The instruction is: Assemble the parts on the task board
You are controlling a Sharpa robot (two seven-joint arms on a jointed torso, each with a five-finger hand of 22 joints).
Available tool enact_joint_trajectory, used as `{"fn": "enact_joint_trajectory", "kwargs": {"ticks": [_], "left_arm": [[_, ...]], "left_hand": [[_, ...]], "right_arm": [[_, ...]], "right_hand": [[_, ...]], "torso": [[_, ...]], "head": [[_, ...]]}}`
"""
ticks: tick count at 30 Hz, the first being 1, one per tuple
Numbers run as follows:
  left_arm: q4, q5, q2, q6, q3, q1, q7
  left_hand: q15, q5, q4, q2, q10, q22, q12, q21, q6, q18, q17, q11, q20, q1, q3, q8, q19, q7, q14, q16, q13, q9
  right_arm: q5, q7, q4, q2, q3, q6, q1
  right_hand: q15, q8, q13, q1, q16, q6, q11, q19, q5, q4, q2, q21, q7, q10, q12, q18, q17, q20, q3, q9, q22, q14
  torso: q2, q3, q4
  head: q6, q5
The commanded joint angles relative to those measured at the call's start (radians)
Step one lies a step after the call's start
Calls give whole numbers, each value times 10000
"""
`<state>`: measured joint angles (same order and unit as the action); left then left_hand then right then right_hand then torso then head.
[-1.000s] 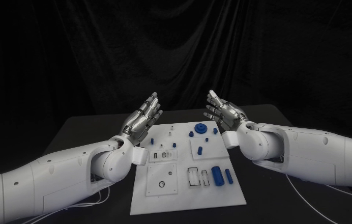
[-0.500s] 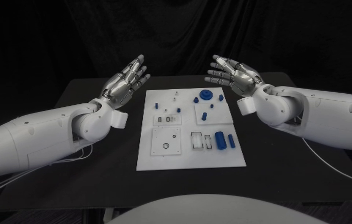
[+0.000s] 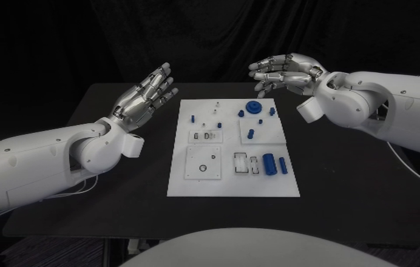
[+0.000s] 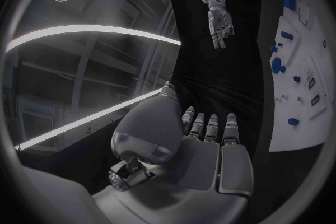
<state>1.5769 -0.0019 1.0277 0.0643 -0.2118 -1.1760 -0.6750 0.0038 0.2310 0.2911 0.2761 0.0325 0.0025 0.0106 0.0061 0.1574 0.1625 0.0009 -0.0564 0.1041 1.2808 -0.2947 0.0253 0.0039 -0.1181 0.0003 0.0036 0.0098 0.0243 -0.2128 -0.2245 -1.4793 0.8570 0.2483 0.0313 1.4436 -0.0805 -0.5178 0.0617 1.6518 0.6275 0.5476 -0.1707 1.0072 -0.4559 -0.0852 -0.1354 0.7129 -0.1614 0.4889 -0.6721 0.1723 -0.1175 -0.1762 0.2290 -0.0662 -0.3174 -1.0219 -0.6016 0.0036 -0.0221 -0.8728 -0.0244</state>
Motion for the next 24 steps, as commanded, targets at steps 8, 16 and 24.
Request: {"fn": "enact_joint_trajectory", "kwargs": {"ticks": [8, 16, 24], "left_arm": [[656, 157, 610, -201, 10, -37, -1702], [820, 207, 804, 133, 8, -37, -1693], [840, 242, 861, 266, 8, -37, -1713]], "left_hand": [[-76, -35, 15, 89, -43, -25, 51, -61, -32, 23, -9, 147, -146, 53, -36, -14, -39, -8, -3, -36, -4, -13], [-325, 72, -4, -17, -164, -25, -14, -61, -109, -105, -9, 143, -515, 116, -50, -25, -39, 92, -3, -36, -39, -22], [-326, 69, -1, -16, -159, -25, -12, -61, -98, -118, -9, 133, -529, 106, -54, -22, -39, 187, -3, -36, -36, -20]], "right_arm": [[-8559, 3184, -225, -132, -6, 503, 778], [-12525, 3903, -220, -255, -7, 193, 872], [-13976, 3964, -143, -365, -6, 455, 839]], "right_hand": [[579, 1352, 22, -369, 2524, 1642, 556, 2924, 2096, -1150, 543, 4997, 87, 2041, 1160, -545, -1610, 492, 176, -37, -5836, -2938], [697, 2233, 12, -65, 3435, 1915, 577, 3280, 2455, -1241, 904, 6065, 571, 2458, 2055, -732, -2795, 588, -535, -31, -7371, -3223], [820, 2769, 18, -92, 4104, 2109, 619, 3478, 1707, -1297, 1287, 6472, 848, 2848, 2594, -832, -4044, 715, -1398, -69, -8091, -3534]], "torso": [[-641, -35, -294], [-936, -110, -525], [-1254, -205, -736]], "head": [[2, 470], [2, 804], [2, 988]]}}
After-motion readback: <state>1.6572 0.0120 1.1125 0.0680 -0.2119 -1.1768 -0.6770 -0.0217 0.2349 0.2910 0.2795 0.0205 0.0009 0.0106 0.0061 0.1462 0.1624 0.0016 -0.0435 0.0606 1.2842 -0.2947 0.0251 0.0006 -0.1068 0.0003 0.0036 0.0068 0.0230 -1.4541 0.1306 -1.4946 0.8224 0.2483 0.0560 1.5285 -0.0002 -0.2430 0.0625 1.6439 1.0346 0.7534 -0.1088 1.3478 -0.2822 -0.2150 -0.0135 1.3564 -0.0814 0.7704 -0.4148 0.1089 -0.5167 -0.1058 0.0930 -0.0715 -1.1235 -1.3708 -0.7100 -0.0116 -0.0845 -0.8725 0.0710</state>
